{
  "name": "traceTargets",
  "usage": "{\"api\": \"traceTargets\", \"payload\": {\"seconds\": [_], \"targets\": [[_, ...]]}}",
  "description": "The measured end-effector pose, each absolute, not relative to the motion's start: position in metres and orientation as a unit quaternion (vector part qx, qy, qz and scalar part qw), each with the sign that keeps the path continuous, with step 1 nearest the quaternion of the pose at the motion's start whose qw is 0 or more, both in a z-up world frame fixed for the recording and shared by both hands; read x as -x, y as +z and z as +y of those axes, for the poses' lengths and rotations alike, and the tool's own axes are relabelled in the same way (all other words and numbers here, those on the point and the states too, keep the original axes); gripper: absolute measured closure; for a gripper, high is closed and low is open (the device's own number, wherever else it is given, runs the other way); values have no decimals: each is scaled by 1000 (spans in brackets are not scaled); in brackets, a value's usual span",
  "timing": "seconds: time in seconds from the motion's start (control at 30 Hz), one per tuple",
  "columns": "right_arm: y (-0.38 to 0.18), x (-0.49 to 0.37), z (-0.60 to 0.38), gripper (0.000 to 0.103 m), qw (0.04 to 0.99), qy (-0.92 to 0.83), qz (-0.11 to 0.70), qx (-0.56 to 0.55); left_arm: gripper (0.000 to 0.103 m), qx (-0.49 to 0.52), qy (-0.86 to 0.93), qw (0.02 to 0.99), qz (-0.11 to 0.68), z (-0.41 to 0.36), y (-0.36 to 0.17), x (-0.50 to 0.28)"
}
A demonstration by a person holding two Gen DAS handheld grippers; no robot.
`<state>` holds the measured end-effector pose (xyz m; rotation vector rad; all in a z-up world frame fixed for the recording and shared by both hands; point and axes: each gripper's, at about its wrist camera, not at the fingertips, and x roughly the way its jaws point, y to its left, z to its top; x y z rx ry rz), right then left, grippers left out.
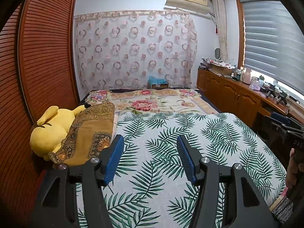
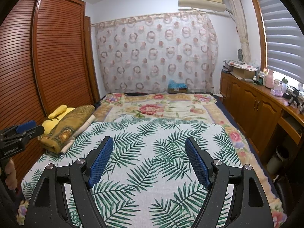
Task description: Fold small clothes
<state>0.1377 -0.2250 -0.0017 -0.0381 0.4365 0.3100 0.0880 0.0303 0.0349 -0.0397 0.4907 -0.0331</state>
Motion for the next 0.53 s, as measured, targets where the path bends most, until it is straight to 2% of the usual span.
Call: {"api": "traceTargets", "payload": {"seconds": [0.53], "targets": [[-3,-138,-225,23,964,153,216,18,46,19,-16,970,242,30,34,-88]]}}
